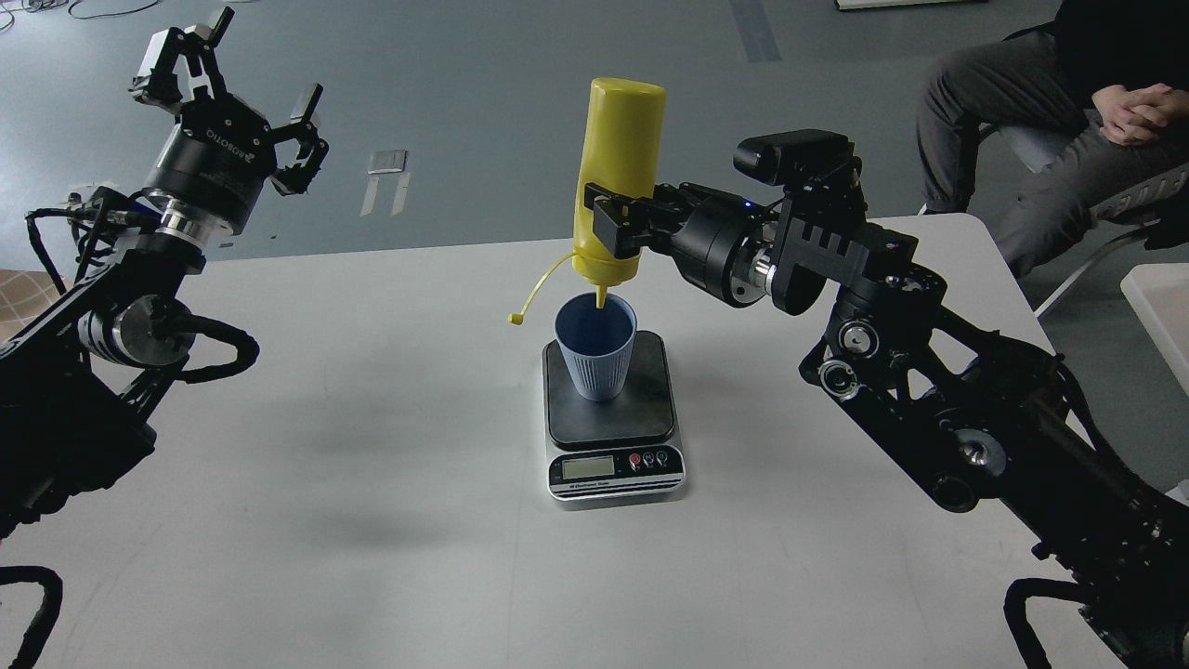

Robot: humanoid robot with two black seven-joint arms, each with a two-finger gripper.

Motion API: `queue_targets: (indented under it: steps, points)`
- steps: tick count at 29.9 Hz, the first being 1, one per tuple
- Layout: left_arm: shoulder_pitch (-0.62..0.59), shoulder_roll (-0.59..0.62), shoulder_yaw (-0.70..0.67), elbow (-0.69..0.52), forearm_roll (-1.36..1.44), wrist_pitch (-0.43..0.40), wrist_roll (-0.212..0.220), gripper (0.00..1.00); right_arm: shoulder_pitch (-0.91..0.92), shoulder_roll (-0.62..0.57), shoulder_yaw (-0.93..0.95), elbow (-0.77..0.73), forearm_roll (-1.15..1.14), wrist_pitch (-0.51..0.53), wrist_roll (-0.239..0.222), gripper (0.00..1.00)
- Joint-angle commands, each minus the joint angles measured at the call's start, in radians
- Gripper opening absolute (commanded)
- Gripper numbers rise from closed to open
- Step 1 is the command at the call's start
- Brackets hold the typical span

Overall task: Pour seasoning into cup on scale with both arms
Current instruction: 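Hold the inverted bottle over the cup to pour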

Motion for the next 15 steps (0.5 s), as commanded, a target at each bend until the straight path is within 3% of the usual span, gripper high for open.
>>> queue_targets:
  steps: [1, 15]
  points:
    - [-0.001, 0.001, 0.0, 0.0, -0.001, 0.0, 0.0, 0.98, 0.001, -0.001, 0.005, 0.001, 0.002, -0.002, 0.001, 0.0]
    - [-0.003, 0.001, 0.001, 0.001, -0.001, 0.0, 0.0, 0.98, -0.03, 0.03, 0.04, 0.04, 0.014, -0.04, 0.002, 0.0]
